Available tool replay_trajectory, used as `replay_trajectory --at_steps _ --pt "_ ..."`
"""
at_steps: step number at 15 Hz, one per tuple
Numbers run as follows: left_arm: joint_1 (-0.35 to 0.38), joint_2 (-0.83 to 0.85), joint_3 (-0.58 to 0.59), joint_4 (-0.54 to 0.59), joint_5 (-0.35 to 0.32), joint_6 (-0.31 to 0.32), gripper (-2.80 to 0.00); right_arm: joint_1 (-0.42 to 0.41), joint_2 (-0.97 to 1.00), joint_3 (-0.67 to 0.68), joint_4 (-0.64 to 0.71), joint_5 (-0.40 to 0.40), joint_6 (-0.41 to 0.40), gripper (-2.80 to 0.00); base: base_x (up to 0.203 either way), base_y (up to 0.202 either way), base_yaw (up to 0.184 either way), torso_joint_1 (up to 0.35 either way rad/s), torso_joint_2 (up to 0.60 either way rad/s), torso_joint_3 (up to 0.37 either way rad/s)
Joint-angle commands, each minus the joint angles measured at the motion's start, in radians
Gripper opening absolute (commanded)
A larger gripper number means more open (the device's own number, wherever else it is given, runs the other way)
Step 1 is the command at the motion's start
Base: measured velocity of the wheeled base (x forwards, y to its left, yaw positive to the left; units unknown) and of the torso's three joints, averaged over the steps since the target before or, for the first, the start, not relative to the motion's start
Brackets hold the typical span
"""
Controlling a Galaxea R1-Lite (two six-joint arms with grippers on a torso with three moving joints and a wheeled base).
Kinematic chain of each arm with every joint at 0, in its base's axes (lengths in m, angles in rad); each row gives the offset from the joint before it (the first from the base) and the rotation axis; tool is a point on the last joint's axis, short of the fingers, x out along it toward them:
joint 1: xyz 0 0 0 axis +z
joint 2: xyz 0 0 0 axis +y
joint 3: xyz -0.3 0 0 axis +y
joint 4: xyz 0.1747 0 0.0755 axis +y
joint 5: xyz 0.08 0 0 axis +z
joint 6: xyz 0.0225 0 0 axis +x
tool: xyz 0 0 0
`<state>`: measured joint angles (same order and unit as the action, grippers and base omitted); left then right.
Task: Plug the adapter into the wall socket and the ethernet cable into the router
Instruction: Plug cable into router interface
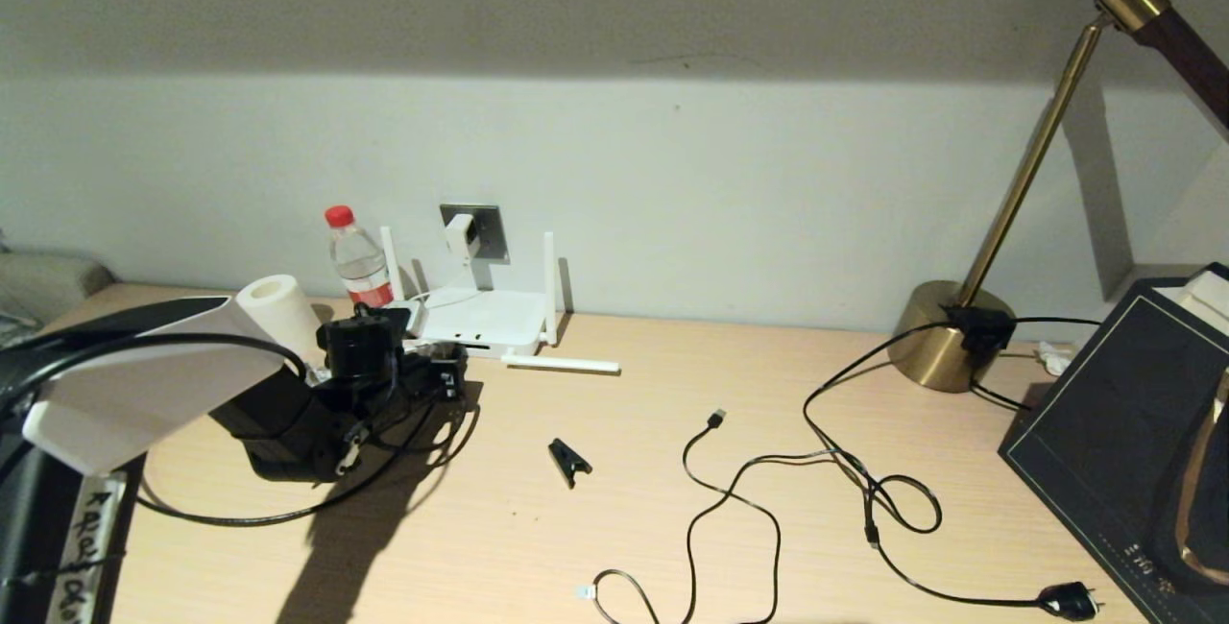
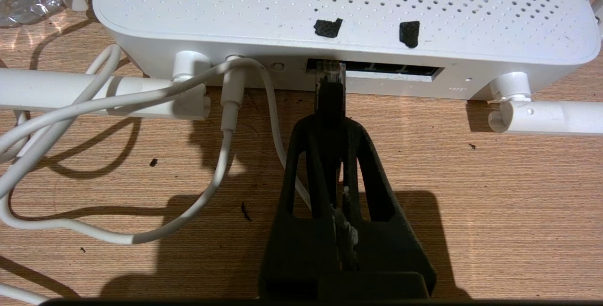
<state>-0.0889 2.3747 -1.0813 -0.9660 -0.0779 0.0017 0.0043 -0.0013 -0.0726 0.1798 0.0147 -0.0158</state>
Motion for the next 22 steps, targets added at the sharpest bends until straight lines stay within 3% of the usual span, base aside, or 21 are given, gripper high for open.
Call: replay_trajectory --at_steps 1,22 --pt "0.000 0.000 0.000 -0.006 0.000 0.000 -2.80 0.000 0.001 0.000 0.001 0.001 -0.001 -2.80 0.000 0.000 0.000 0.000 0.00 0.000" --pt "0.005 0.001 0.000 -0.007 0.000 0.000 -2.80 0.000 0.001 0.000 0.001 -0.001 -0.001 -2.80 0.000 0.000 0.000 0.000 0.00 0.000"
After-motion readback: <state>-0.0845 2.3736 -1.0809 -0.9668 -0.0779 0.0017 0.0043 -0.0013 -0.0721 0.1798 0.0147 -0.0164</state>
